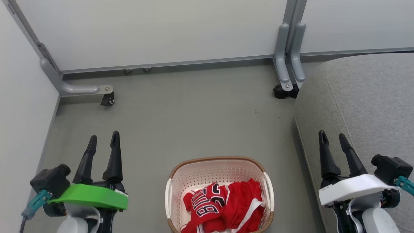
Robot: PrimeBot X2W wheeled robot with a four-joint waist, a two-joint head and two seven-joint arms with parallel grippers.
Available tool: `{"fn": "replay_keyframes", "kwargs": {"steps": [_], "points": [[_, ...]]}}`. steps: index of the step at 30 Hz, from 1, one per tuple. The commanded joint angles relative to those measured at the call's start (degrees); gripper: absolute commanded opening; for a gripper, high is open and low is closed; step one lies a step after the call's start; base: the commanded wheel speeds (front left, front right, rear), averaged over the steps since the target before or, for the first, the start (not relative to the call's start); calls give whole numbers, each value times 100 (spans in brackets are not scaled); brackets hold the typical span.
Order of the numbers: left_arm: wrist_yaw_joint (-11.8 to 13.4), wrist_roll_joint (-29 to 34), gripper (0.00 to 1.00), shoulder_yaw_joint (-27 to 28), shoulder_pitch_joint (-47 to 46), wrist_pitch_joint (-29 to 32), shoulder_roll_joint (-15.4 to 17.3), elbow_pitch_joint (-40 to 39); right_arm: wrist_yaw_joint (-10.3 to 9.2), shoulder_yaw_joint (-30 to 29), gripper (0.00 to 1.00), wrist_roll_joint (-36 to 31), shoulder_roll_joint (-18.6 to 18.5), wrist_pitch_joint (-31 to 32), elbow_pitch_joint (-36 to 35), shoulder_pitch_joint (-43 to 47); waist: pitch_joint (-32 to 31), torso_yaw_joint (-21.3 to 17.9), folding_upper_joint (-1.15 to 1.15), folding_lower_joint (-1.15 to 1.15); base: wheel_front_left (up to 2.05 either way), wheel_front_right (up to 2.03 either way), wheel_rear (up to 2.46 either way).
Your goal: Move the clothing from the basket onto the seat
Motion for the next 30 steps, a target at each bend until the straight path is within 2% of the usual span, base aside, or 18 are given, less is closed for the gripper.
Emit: {"fn": "replay_keyframes", "kwargs": {"steps": [1,18,30], "points": [[4,196,100,-17,-10,-58,49,-17,1,10,100,-195,-17,-44,-43,5,2,-1,0,0,0,0,0],[6,1202,100,-16,70,-294,22,342,2,32,100,-1144,5,-105,-34,124,14,16,0,0,0,0,0],[6,1685,100,106,113,-438,-86,653,2,85,100,-1652,19,-127,-69,243,15,39,0,0,0,0,0]]}}
